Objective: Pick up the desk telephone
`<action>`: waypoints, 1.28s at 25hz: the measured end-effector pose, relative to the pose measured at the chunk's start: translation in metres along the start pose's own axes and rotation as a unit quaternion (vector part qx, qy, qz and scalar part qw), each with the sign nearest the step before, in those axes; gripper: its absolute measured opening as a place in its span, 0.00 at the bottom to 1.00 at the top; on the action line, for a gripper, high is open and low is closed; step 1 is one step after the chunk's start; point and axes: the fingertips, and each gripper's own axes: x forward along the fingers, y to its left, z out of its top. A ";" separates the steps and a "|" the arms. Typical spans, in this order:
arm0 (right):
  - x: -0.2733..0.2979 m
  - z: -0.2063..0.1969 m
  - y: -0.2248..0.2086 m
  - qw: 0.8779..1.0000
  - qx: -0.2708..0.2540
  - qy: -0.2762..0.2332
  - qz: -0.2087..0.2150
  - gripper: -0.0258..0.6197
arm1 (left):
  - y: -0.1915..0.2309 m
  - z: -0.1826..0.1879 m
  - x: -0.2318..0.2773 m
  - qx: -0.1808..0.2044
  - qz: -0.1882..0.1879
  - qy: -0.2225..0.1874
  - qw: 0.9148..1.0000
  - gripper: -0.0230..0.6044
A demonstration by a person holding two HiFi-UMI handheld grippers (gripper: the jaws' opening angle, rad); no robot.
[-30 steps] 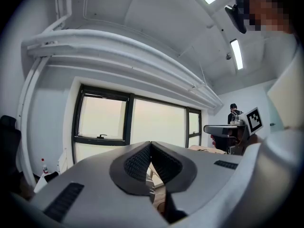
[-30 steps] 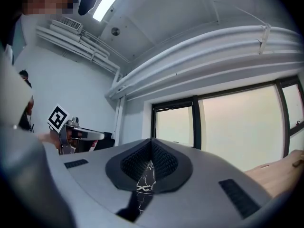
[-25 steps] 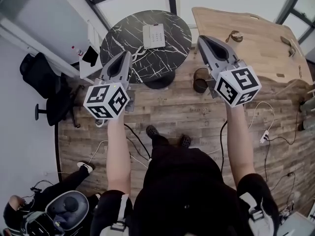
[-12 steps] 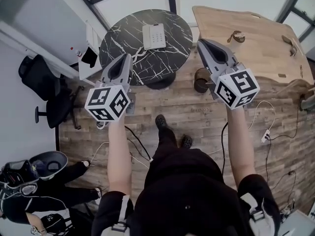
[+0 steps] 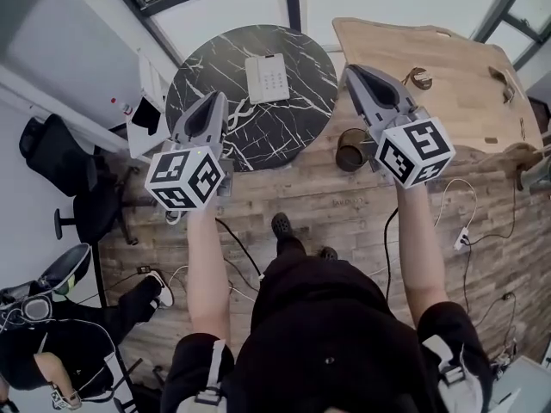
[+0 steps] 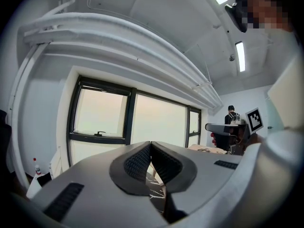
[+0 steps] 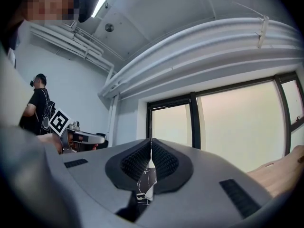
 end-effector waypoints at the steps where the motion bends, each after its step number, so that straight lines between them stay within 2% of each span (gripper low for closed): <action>1: 0.008 0.000 -0.002 1.000 0.000 0.001 -0.004 0.09 | 0.007 0.001 0.006 0.000 -0.003 0.000 1.000 0.06; 7: 0.053 -0.005 -0.012 1.000 0.003 0.013 -0.022 0.09 | 0.031 0.007 0.036 0.020 -0.052 -0.001 0.998 0.06; 19: 0.110 -0.019 -0.011 0.998 0.005 0.027 -0.065 0.09 | 0.094 -0.004 0.073 0.004 -0.090 0.009 0.996 0.06; 28: 0.141 -0.049 -0.008 0.995 0.021 0.058 -0.072 0.09 | 0.124 -0.031 0.086 -0.017 -0.099 0.036 0.994 0.06; 32: 0.157 -0.061 -0.009 0.995 0.025 0.068 -0.064 0.09 | 0.139 -0.041 0.095 -0.027 -0.091 0.043 0.995 0.06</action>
